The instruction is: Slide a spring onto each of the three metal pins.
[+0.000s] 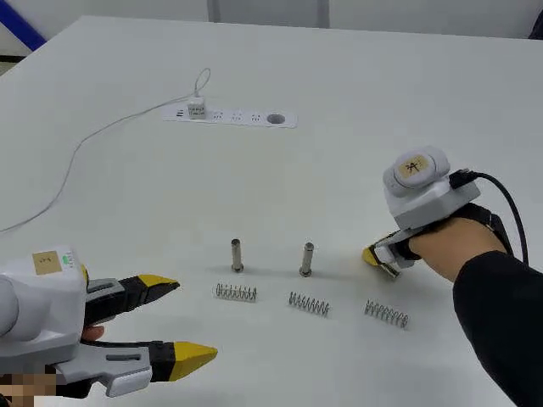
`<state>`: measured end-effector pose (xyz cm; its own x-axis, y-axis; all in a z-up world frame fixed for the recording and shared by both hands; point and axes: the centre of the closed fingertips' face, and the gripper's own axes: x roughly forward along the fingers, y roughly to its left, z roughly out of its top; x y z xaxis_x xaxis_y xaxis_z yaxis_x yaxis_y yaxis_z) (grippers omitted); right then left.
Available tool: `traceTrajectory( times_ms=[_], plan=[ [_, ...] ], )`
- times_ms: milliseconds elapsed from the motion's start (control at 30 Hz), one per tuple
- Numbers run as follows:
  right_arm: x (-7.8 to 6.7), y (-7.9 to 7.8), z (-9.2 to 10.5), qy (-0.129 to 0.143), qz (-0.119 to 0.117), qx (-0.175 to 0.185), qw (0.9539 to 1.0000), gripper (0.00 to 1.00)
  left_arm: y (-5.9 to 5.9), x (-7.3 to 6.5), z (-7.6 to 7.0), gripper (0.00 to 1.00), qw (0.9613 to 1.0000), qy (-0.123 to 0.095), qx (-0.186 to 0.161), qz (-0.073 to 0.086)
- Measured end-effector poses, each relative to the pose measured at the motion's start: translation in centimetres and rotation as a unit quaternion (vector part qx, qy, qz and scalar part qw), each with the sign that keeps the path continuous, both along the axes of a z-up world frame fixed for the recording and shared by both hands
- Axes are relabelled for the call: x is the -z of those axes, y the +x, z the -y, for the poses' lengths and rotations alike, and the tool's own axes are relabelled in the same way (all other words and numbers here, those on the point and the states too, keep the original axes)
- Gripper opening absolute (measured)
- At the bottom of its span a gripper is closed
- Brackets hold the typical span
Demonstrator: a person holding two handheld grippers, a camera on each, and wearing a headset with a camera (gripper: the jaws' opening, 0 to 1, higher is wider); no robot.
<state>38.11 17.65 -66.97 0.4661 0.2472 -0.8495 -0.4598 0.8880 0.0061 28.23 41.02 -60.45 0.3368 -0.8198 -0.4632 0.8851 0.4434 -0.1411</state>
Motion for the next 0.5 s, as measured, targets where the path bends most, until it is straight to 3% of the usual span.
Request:
traceTrajectory(
  times_ms=[200, 500],
  plan=[
    [-2.1, -0.3, -0.2, 0.011, 0.022, -0.001, 0.9997, 0.09, -0.1, 0.1, 0.1, 0.62, 1.0, 0.002, 0.004, 0.0],
    [-3.5, -1.2, -0.5, 0.017, 0.043, -0.001, 0.9989, 0.08, -0.3, 0.1, 0.2, 0.62, 1.0, 0.004, 0.009, 0.002]
  ],
)
